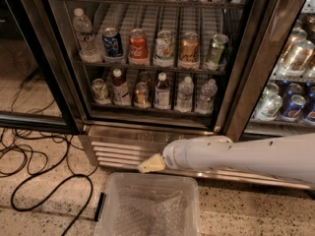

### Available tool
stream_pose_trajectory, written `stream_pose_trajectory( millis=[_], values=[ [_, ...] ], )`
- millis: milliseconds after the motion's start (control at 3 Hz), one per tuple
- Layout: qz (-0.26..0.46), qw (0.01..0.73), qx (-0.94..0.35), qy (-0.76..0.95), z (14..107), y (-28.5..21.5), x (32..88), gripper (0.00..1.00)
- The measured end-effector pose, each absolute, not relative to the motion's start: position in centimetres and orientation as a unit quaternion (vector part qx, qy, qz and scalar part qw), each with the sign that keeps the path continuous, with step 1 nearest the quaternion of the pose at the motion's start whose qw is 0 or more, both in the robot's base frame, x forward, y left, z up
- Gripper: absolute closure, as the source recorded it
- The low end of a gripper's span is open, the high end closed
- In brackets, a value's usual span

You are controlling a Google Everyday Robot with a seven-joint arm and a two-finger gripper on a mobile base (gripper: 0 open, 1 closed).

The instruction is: Pick orange can from bottom shelf of fridge

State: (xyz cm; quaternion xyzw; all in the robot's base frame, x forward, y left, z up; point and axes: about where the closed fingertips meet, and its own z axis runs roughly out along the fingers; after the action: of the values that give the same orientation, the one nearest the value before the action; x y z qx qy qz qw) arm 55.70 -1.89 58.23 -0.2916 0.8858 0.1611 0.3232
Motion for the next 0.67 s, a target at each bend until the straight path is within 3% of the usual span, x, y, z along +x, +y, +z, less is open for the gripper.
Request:
stream_pose_trajectory(
  millis=[667],
  values=[
    [0.192,0.347,-0.274,0.876,57.4,0.2,57.3,0.0]
  ],
)
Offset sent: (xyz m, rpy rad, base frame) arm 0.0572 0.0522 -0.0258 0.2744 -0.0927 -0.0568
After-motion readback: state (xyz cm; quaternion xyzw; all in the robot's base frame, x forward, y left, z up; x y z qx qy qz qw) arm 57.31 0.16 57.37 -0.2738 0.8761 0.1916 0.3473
